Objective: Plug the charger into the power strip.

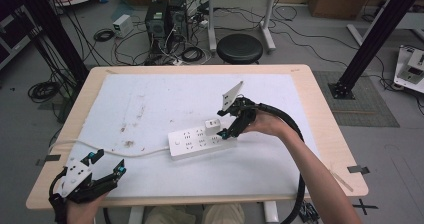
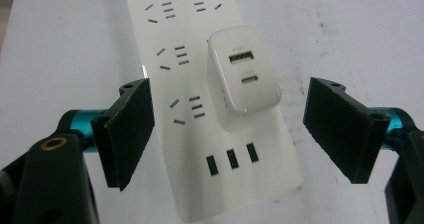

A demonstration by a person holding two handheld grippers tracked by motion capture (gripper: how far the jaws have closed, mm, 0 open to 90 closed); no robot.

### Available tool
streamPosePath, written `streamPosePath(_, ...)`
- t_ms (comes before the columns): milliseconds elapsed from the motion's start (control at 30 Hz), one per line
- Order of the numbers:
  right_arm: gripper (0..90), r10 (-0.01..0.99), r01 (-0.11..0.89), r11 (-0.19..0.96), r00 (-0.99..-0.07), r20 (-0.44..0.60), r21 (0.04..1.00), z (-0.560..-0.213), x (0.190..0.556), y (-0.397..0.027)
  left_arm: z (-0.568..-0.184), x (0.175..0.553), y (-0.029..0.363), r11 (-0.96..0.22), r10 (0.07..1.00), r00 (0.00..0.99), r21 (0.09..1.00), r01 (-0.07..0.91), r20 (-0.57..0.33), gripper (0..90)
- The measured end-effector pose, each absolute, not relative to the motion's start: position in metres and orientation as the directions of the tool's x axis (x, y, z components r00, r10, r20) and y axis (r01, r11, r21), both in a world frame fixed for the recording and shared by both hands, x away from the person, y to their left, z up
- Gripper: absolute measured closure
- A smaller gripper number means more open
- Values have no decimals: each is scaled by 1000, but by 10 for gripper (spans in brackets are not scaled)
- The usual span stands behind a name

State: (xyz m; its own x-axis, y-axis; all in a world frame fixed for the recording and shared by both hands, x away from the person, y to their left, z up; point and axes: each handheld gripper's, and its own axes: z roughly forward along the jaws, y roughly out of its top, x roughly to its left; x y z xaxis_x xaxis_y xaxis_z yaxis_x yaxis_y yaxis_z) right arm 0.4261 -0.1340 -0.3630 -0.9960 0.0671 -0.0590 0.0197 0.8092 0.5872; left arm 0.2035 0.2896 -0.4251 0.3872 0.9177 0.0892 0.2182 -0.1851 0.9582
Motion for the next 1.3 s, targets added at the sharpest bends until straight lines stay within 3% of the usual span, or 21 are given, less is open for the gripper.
streamPosePath(300, 210, 273, 125, 697, -957, -100, 706, -359, 392, -178, -425, 218, 288, -195, 904, 418, 956, 221, 88, 261)
streamPosePath(500, 210, 338, 158, 660, -935, -103, 734, -363, 380, -191, -425, 223, 285, -198, 898, 431, 955, 219, 88, 261)
streamPosePath(567, 210, 431, 212, 608, -897, -94, 765, -371, 365, -208, -426, 226, 284, -200, 895, 437, 955, 221, 86, 261)
streamPosePath(733, 210, 512, 248, 548, -855, -86, 799, -379, 348, -222, -425, 229, 284, -195, 895, 438, 956, 221, 82, 261)
streamPosePath(767, 210, 574, 274, 487, -816, -68, 829, -384, 333, -230, -424, 231, 286, -190, 895, 441, 957, 221, 76, 261)
streamPosePath(1300, 210, 768, 283, 282, -639, -39, 917, -398, 274, -253, -423, 236, 292, -178, 897, 437, 959, 222, 65, 261)
